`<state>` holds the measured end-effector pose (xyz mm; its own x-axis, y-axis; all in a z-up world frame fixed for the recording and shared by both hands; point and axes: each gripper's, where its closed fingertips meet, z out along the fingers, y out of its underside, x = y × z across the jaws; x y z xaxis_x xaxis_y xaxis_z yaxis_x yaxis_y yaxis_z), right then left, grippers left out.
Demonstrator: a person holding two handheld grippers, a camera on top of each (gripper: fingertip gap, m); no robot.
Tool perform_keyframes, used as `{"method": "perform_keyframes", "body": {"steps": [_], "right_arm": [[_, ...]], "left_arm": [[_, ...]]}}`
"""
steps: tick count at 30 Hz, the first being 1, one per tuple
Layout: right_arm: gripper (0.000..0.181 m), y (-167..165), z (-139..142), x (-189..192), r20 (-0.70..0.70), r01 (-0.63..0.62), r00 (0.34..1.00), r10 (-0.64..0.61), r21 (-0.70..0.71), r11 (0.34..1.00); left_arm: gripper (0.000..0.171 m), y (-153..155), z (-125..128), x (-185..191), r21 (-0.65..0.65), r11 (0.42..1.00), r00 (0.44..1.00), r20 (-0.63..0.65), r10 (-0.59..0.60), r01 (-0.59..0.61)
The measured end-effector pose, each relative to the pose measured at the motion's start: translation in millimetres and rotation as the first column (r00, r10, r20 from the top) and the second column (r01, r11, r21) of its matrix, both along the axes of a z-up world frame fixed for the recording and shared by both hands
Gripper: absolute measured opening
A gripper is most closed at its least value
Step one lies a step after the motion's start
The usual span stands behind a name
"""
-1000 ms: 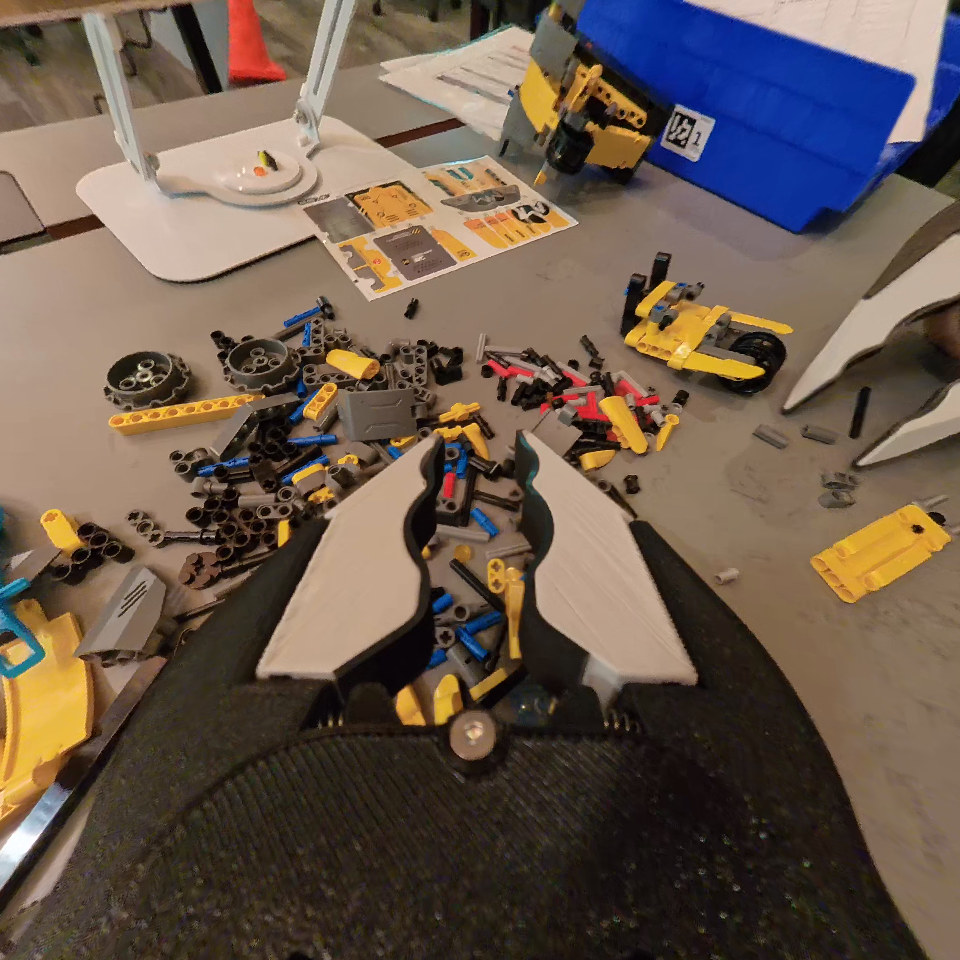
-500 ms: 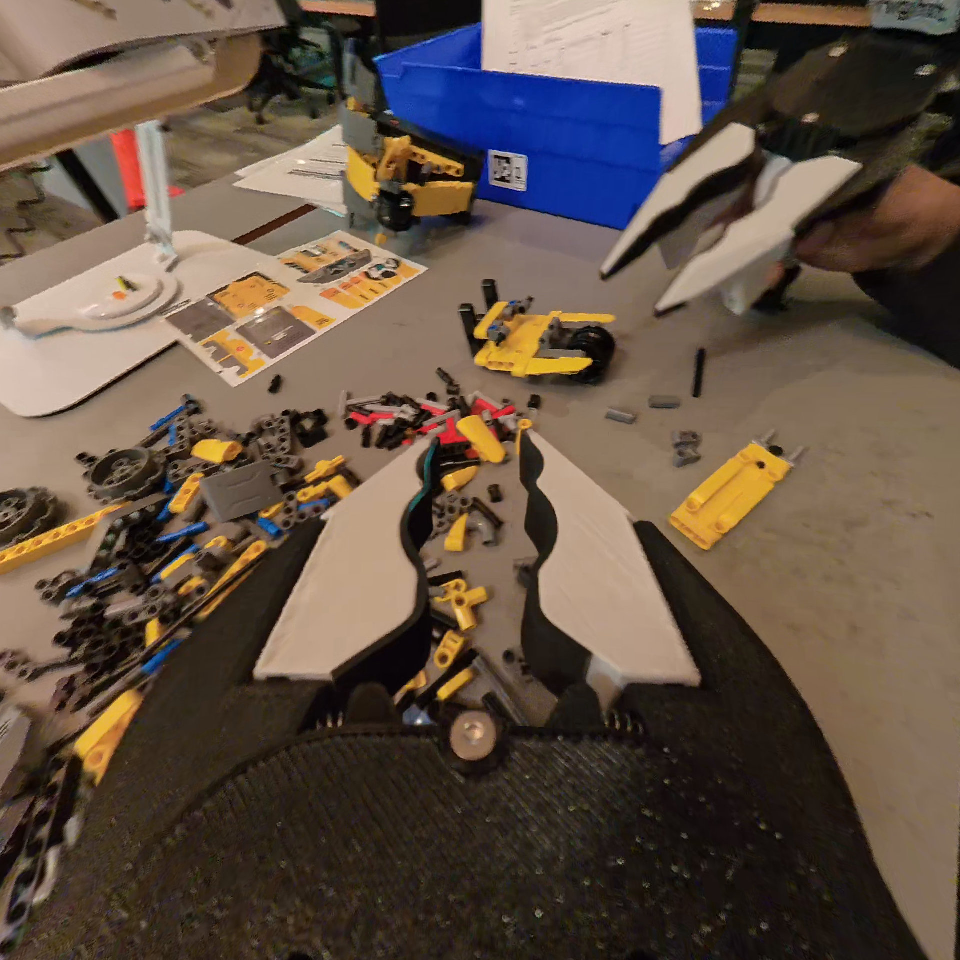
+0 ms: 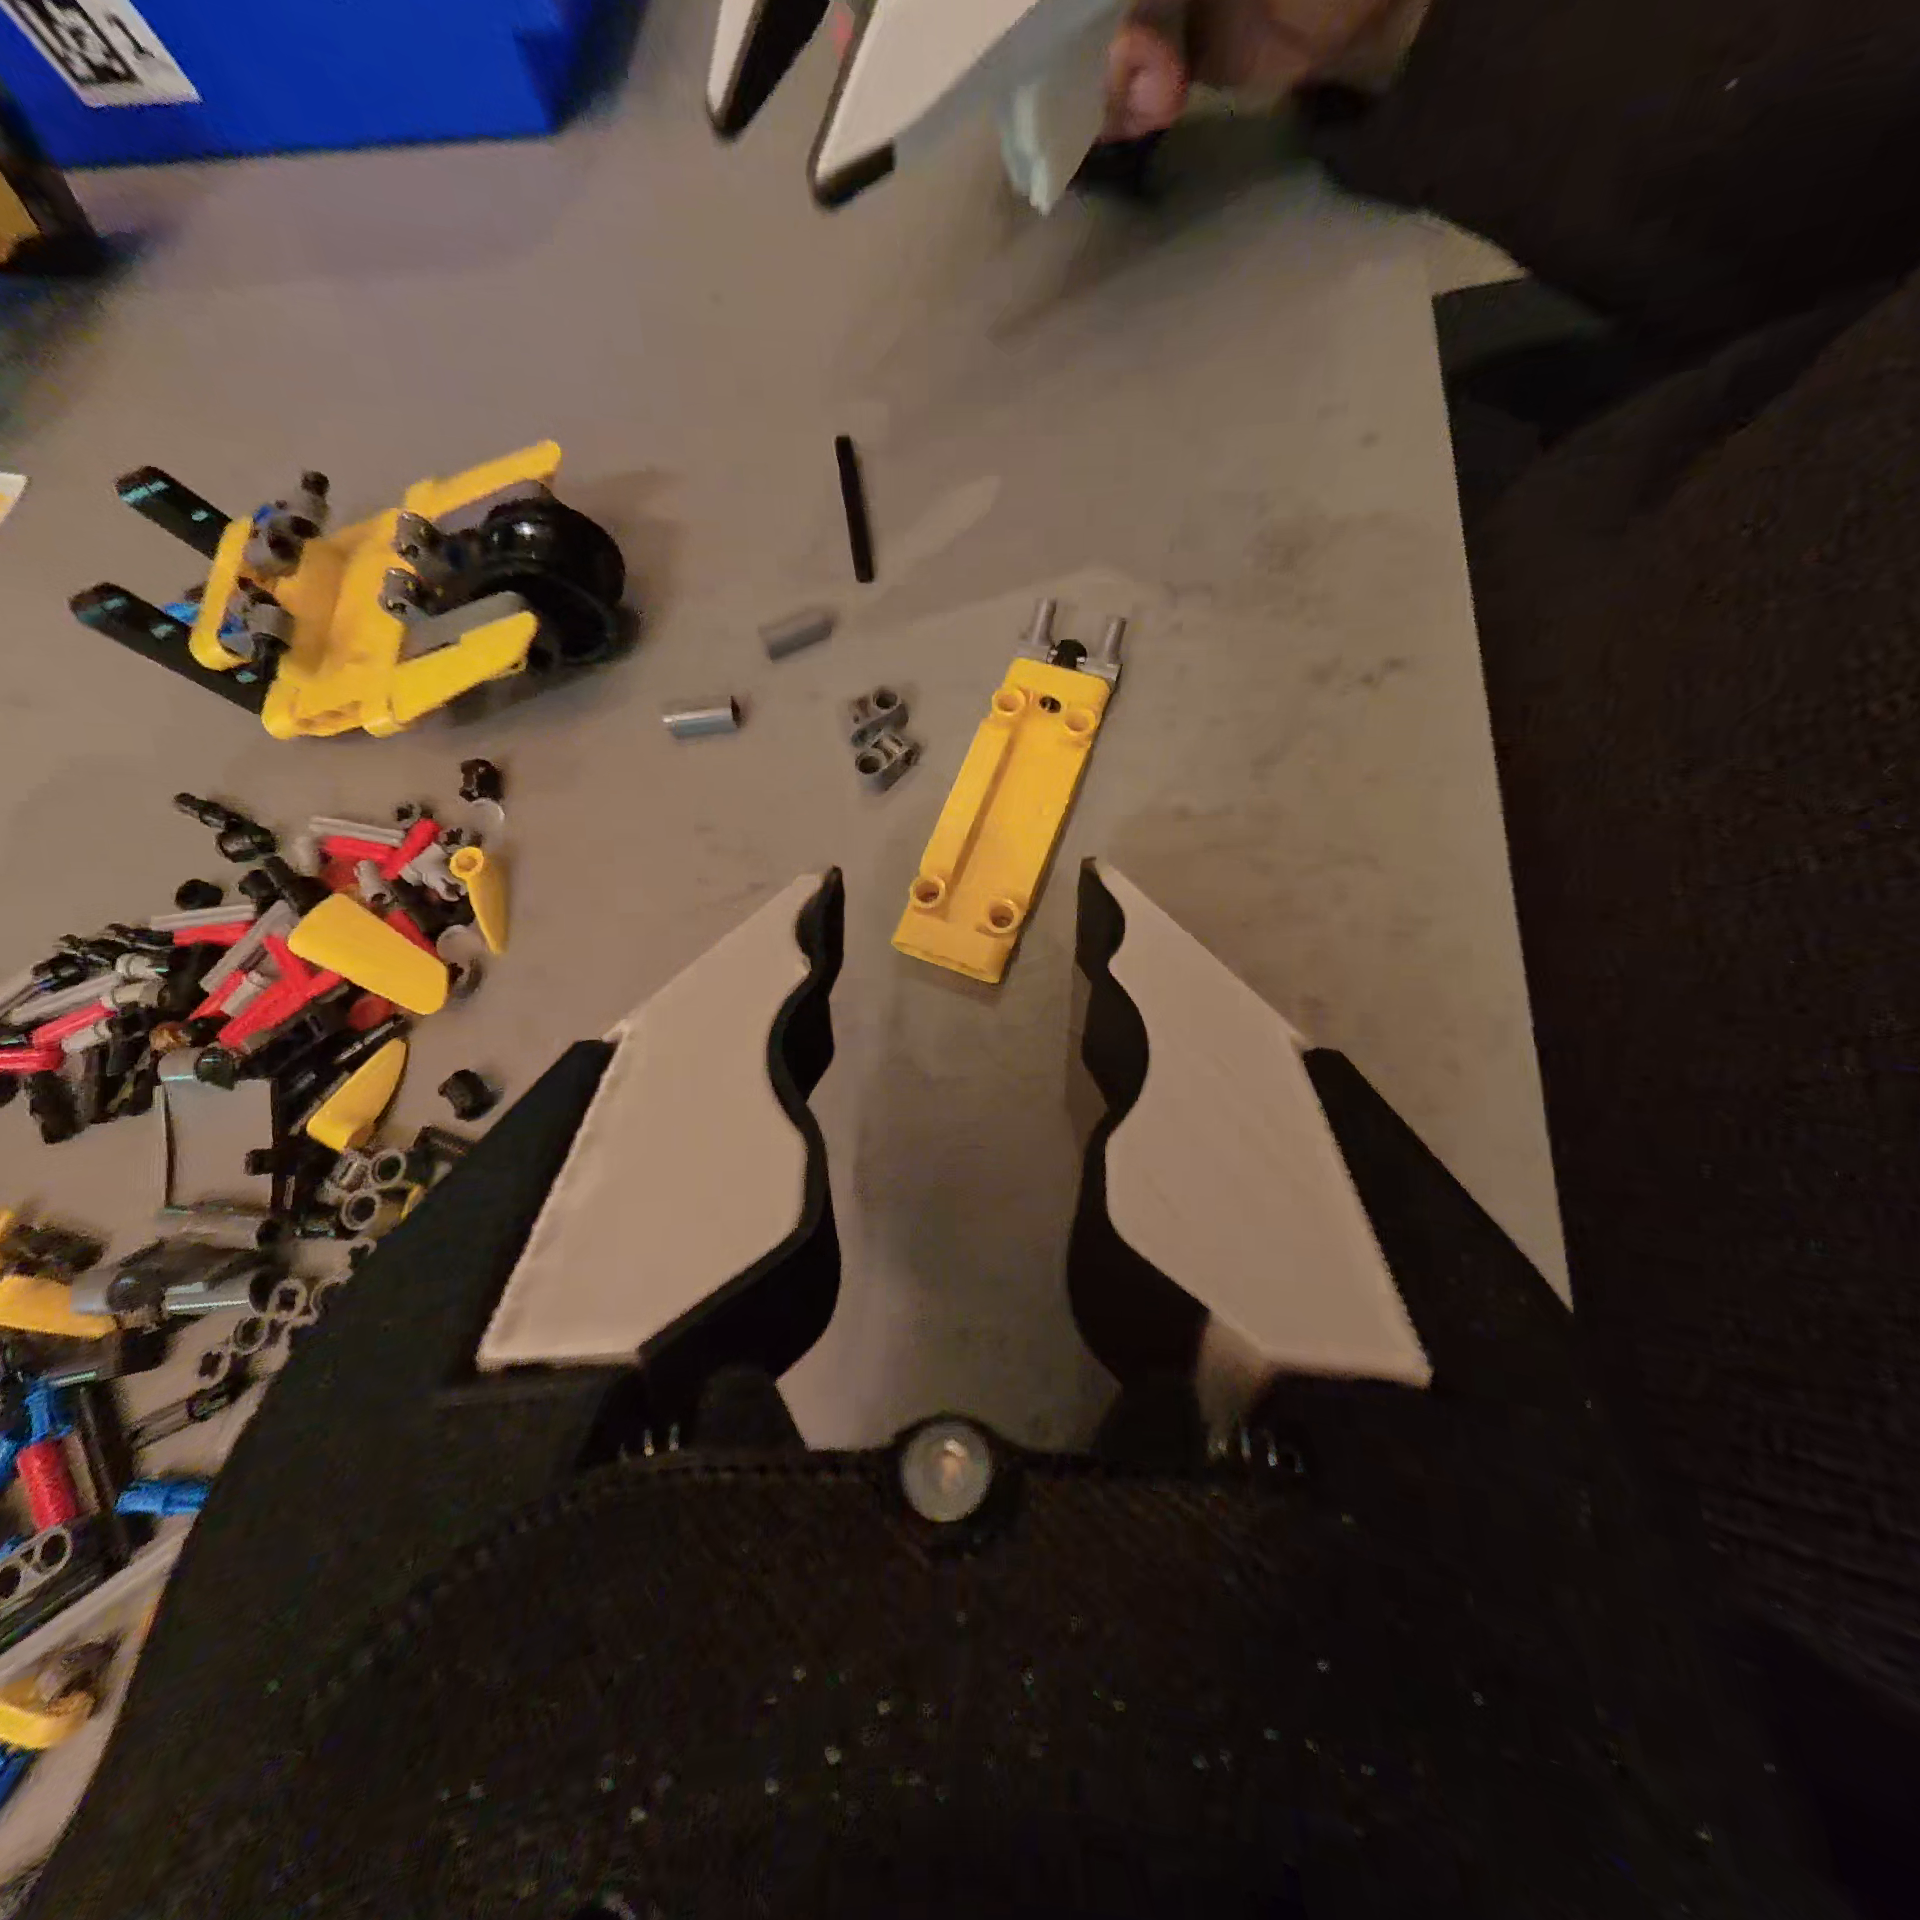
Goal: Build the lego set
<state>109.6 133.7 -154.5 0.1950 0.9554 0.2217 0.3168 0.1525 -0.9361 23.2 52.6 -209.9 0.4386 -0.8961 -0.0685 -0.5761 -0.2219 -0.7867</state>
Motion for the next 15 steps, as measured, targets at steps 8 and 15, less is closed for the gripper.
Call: {"method": "perform_keyframes", "body": {"steps": [8,15], "right_arm": [[0.037,-6,-18,-7,0.1,-0.098,0.988,0.116,-0.162,0.982],[0.028,-2,-66,-9,0.395,-0.144,0.892,0.218,-0.208,0.968]], "left_arm": [[0.029,-3,-15,8,-0.058,0.998,0.996,-0.08,-0.045,0.04],[0.023,-4,-16,33,-0.043,0.996,0.993,-0.092,-0.08,0.076]]}}
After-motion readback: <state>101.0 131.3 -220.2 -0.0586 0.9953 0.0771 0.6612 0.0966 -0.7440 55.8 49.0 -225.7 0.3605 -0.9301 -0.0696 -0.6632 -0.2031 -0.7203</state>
